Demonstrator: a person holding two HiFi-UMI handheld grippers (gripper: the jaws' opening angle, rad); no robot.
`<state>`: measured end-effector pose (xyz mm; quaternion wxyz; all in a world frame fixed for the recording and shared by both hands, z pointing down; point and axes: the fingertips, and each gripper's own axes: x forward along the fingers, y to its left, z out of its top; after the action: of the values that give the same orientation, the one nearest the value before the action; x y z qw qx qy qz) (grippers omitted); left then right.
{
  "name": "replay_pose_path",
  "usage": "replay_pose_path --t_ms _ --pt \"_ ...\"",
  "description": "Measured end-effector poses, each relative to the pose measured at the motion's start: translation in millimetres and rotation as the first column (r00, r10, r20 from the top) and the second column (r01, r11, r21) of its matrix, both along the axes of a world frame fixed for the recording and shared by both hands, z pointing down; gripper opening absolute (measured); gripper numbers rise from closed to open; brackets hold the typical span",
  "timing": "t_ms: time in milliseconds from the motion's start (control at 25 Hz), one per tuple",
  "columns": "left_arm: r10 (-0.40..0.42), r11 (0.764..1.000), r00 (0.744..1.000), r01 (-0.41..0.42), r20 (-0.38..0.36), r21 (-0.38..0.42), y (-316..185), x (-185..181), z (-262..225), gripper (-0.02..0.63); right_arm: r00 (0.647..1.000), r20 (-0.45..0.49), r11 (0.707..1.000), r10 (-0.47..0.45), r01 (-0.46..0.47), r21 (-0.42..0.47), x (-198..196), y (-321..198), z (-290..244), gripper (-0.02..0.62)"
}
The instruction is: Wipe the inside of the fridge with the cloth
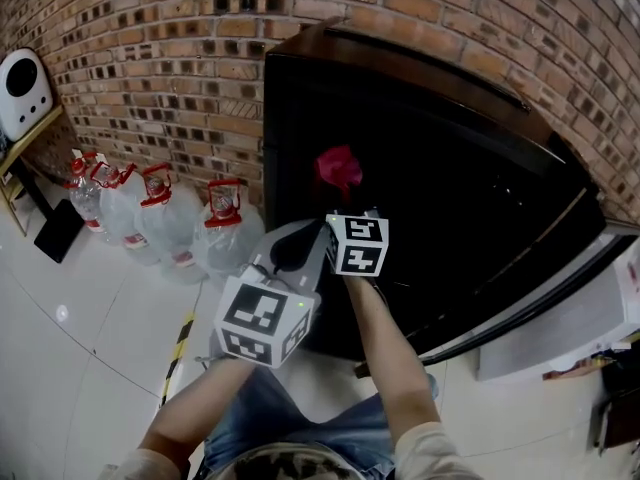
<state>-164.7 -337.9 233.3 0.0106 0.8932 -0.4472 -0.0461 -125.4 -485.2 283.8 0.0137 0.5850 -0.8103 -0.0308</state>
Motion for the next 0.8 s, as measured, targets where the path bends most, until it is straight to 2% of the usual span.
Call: replay_pose_path --t_ms 240,400,640,800 --pt "0.025 1.000 1.000 -0.025 0.000 0.011 -5.7 6.8 -4.1 -0.005 0.998 -0.010 0.998 0.056 -0.057 -0.039 15.9 -45.4 13.2 0.112" --pt "0.032 0.999 0.999 -0.032 0.006 0.015 -13.1 8.1 -1.1 -0.005 0.996 -0.027 0.996 0.084 -0.085 -0.030 20.6 -67.9 11.8 0.112" --pt "0.054 0.999 0.998 -0.055 -0.007 -0.004 -23.8 20.2 5.5 -0.005 0.994 -0.054 0.996 0.090 -0.091 -0.006 27.1 -91.2 14.9 0.112" --pt "0.067 0.998 0.998 -0.067 -0.005 -0.004 -24.5 27.5 6.0 -0.005 0.990 -0.053 0.991 0.132 -0.133 -0.015 45.8 -91.9 14.1 0.112"
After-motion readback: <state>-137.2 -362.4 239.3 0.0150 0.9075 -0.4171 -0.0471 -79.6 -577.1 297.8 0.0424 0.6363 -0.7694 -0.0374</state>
